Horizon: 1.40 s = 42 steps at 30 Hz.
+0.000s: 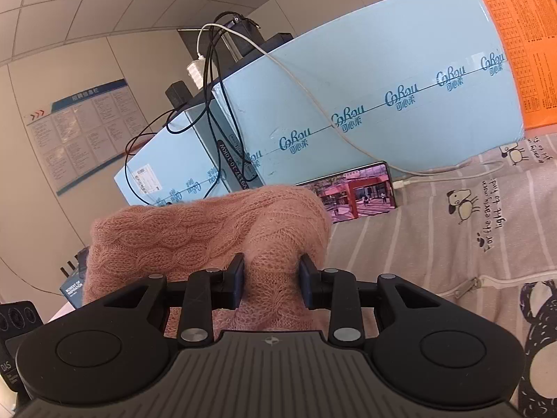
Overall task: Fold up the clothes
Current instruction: 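Grasp the pink sweater with both grippers and lift it, then carry the pink sweater onto the open sheet and release it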
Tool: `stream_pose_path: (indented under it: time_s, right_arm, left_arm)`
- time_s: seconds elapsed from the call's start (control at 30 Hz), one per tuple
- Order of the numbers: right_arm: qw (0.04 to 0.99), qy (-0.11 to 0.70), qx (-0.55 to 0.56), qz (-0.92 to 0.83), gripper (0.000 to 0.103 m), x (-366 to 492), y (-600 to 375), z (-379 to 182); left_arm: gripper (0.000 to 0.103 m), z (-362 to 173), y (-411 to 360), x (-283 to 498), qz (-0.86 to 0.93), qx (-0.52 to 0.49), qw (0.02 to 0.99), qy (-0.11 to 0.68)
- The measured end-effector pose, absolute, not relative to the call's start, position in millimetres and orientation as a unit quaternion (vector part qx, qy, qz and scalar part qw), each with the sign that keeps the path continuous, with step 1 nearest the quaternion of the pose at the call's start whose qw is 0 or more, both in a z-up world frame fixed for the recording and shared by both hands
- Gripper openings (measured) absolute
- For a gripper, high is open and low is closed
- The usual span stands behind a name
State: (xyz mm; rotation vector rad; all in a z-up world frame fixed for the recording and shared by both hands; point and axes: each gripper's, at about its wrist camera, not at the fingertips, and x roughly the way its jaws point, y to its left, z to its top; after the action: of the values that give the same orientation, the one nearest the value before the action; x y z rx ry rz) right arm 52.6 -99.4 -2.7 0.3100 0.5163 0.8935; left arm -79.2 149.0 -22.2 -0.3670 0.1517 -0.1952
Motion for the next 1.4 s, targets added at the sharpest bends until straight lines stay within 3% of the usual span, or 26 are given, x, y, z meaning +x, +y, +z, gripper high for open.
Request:
stream_pose_path:
  time_s: [0.2, 0.33, 0.4, 0.57, 0.67, 0.8, 0.97, 1.07, 1.2, 1.4]
  right_arm:
    - [0.881, 0.253, 0.130, 0.377, 0.030, 58, -129, -16]
    - [0.886, 0.262, 0.120, 0.363, 0.033, 63, -130, -32]
    - [0.890, 0.258, 0.109, 0.359, 0.038, 60, -130, -35]
    - [0.906, 0.229, 0.084, 0.345, 0.065, 51, -131, -34]
    - [0.914, 0.211, 0.082, 0.338, 0.071, 48, -134, -32]
    - [0.906, 0.178, 0.076, 0.376, 0.074, 36, -135, -25]
    - [0.883, 0.137, 0.007, 0.450, 0.086, 5, -116, -15]
    - [0.849, 0.165, -0.020, 0.502, 0.097, -5, -83, -10]
    - [0.809, 0.193, -0.073, 0.550, 0.098, -16, -40, -10]
    - [0.846, 0.191, -0.127, 0.482, 0.096, -6, -25, -36]
  left_arm:
    - [0.049, -40, 120, -54, -0.092, -0.138, 0.973, 0.160]
    - [0.073, -41, 121, -55, -0.056, -0.127, 0.975, 0.175]
    - [0.080, -40, 127, -57, -0.040, -0.129, 0.974, 0.180]
    - [0.086, -36, 152, -77, -0.024, -0.193, 0.968, 0.161]
    - [0.092, -34, 166, -101, -0.003, -0.215, 0.969, 0.118]
    - [0.092, -31, 178, -110, 0.074, -0.199, 0.969, 0.126]
    - [0.092, -35, 190, -107, 0.124, -0.195, 0.961, 0.152]
    - [0.092, -36, 193, -107, 0.132, -0.200, 0.959, 0.150]
    - [0.092, -35, 192, -112, 0.133, -0.212, 0.957, 0.145]
    - [0.092, -36, 192, -113, 0.124, -0.218, 0.956, 0.151]
